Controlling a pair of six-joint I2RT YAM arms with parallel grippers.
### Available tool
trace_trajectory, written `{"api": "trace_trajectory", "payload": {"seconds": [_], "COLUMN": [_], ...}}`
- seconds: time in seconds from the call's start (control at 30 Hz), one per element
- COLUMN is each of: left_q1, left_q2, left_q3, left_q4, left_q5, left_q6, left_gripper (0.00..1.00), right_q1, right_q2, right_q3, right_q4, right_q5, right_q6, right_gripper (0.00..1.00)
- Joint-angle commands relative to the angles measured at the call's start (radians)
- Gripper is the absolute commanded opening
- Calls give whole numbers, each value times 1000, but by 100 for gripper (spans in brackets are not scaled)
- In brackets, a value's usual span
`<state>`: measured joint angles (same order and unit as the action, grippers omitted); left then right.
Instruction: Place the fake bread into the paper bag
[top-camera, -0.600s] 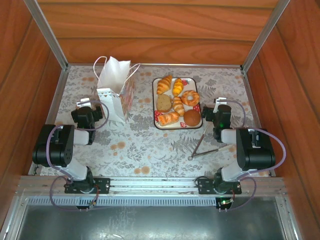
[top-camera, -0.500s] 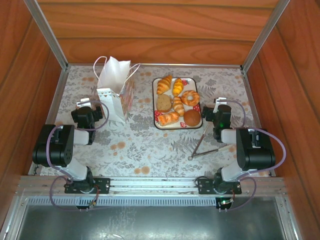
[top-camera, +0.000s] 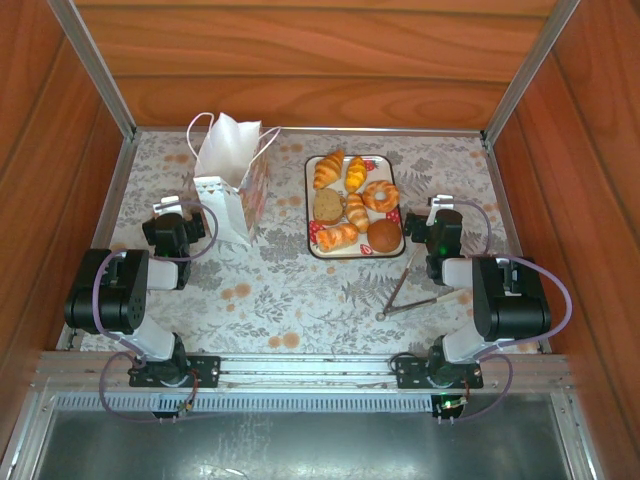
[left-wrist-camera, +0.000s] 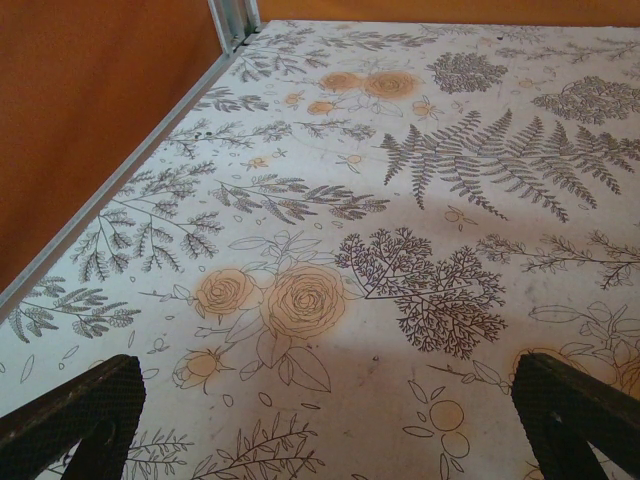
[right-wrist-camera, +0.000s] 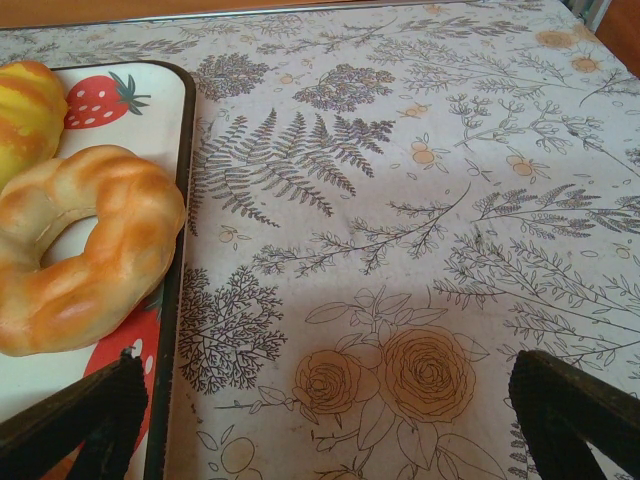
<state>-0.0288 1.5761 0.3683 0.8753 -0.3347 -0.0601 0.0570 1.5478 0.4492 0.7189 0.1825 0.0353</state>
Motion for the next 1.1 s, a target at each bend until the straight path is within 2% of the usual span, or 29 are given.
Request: {"api": "trace_trajectory", "payload": {"seconds": [0.0,0.63,0.73,0.87,0.93,1.07], "left_q1": [4,-1,-46,-58,-58,-59], "left_q2": [-14,-37,-159,-359,-448,-611], "left_q3": [12,9,1,-18,-7,65], "left_q4": [17,17,-35,-131,-210,-475], "left_q5": [8,7,-49,-67,-70,-70], "left_q6": [-11,2,56,51,20,-124], "left_gripper": [100,100,100,100,100,100], "right_q1": [-8,-8,-9,-8,-8,-8], "right_q2": [-17,-25,-73,-192,-254,-382], "right_q3": [6,-5,-45,-31,-32,-2], "right_q4": [23,39,78,-63,-112,-281], "right_q5": [16,18,17,11,-1,-2], "right_q6": [5,6,3,6,13,56], "right_gripper": [100,100,100,100,100,100]}}
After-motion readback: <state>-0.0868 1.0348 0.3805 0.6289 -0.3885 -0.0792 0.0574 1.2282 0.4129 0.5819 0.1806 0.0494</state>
